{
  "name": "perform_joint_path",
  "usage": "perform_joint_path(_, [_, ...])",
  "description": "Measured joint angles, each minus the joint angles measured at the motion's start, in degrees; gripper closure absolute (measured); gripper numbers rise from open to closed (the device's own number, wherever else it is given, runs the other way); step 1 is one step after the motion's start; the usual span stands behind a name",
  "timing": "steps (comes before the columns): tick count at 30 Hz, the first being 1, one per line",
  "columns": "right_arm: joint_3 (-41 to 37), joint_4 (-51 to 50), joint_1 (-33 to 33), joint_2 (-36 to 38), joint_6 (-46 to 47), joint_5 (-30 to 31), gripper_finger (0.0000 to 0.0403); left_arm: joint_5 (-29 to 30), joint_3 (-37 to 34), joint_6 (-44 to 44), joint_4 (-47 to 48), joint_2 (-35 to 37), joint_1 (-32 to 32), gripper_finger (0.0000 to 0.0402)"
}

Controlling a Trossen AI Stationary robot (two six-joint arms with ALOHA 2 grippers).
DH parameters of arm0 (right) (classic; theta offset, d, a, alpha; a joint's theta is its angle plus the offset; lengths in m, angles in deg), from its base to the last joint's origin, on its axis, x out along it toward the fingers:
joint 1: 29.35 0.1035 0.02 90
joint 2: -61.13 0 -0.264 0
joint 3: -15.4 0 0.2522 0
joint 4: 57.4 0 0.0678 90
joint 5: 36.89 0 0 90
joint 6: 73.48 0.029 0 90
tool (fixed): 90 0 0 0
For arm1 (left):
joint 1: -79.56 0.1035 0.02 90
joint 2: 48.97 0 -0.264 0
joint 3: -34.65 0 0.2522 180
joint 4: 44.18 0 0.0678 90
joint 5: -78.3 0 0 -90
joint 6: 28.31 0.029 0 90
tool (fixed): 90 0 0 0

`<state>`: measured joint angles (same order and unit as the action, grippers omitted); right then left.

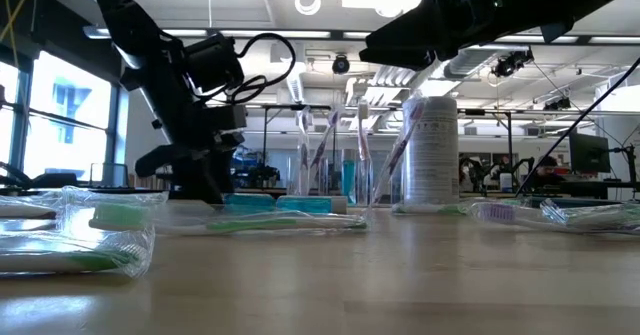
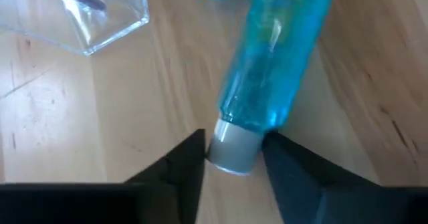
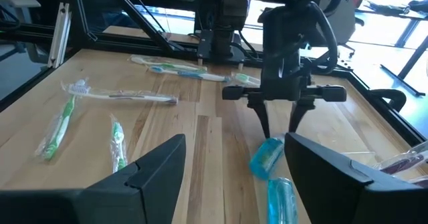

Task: Pick & Place toothbrushing station
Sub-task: Put the top left blue mouthwash into the transparent organizer

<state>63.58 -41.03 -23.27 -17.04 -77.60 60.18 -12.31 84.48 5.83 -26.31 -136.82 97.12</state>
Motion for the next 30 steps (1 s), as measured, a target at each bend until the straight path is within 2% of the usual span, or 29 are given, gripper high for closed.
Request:
perform_joint_path(4, [0.0, -0.1, 0.0, 0.0, 0.0, 0.0, 0.0156, -0.4, 0.0, 0.1, 0.1, 0.0, 0.0, 0.0320])
perform_joint_path(12, [0.0, -0.3, 0.0, 0.0, 0.0, 0.0, 0.0156, -0.3, 0.0, -1.7, 1.7, 1.1, -0.5, 0.0320])
perform_joint_path(16, [0.0, -0.5, 0.0, 0.0, 0.0, 0.0, 0.0156, 1.3, 2.2, -4.1, 11.1, 3.9, -3.2, 0.0320])
perform_joint_path(18, [0.0, -0.5, 0.0, 0.0, 0.0, 0.0, 0.0156, 4.6, 5.1, -5.3, 17.5, 4.6, -5.9, 0.0320])
perform_joint_path(23, [0.0, -0.5, 0.0, 0.0, 0.0, 0.0, 0.0156, 17.1, 14.2, -7.4, 32.3, 5.1, -13.7, 0.0320])
perform_joint_path(27, [0.0, -0.3, 0.7, 0.0, 0.0, 0.1, 0.0160, 24.9, 21.3, -4.8, 37.6, 5.1, -20.3, 0.0320])
perform_joint_path(30, [0.0, 0.1, 1.5, 0.1, -0.2, 0.0, 0.0171, 34.1, 25.6, 0.0, 40.0, 5.1, -24.7, 0.0320])
